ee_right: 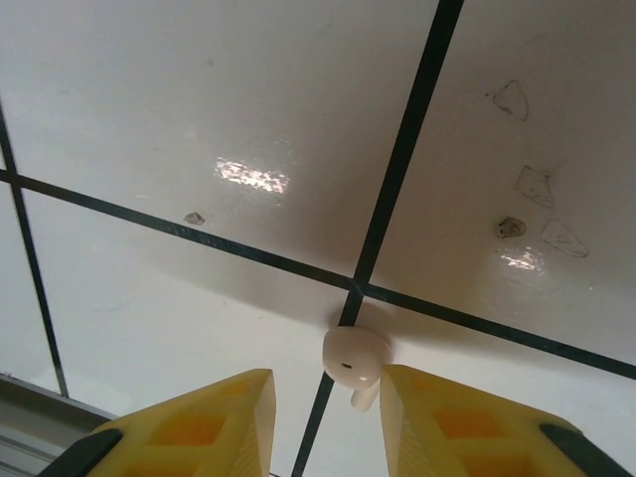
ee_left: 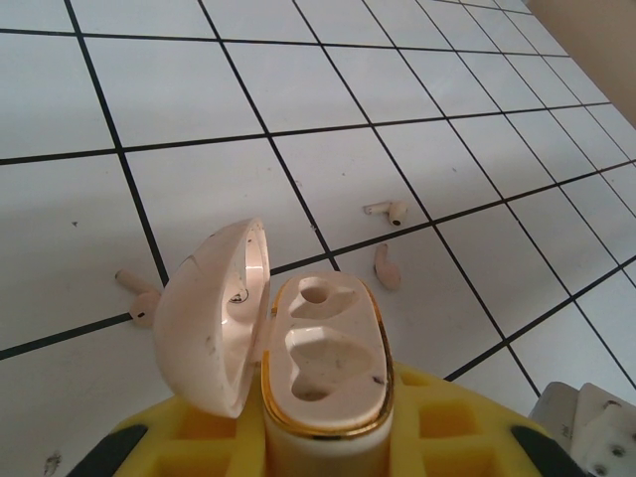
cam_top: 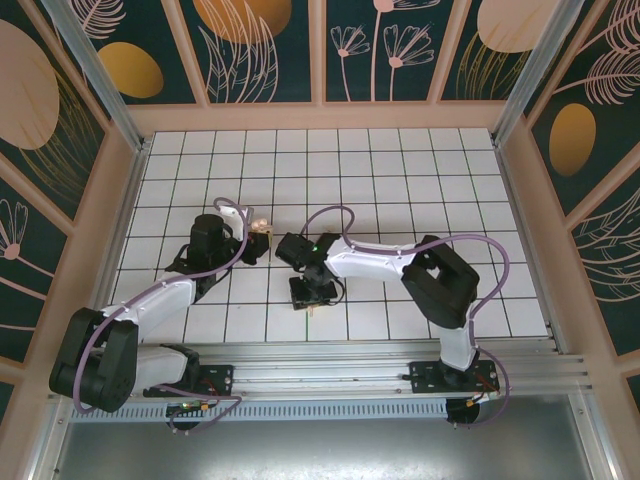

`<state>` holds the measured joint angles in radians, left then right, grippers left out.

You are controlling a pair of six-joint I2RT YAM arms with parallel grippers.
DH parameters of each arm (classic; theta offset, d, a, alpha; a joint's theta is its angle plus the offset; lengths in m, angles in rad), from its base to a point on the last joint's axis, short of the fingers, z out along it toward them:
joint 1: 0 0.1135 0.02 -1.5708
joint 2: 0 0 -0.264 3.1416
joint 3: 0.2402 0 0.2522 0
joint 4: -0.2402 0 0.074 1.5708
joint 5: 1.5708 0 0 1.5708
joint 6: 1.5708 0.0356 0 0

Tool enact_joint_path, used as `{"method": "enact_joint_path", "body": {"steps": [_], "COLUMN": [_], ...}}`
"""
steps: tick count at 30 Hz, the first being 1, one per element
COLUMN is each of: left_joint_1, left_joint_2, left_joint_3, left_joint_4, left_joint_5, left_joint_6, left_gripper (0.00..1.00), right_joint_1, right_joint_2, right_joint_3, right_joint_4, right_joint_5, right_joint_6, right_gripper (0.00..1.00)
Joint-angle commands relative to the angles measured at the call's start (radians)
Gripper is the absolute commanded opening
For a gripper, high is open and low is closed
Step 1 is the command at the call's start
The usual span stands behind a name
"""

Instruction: Insert wireless bluetooth earbuds into charging case

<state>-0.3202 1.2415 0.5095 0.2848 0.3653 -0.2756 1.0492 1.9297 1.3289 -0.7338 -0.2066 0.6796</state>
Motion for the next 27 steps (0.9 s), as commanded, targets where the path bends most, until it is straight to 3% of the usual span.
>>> {"method": "enact_joint_path", "body": {"steps": [1, 27], "left_joint_1": [0.007, 0.006], "left_joint_2": [-0.024, -0.020], "left_joint_3": [-0.001, -0.003], "left_joint_4": [0.025, 0.024], "left_joint_5": [0.010, 0.026], "left_joint_6": [-0.013, -0.003], "left_gripper": [0.19, 0.20], "right_joint_1": [0.011, 0.026], "right_joint_2": [0.034, 0.058], "right_joint_3": [0.028, 0.018], "right_joint_4": [-0.046, -0.011], "right_joint_5": [0.033, 0.148], "right_joint_6": [-0.018, -0.002], "right_gripper": [0.34, 0.26]}}
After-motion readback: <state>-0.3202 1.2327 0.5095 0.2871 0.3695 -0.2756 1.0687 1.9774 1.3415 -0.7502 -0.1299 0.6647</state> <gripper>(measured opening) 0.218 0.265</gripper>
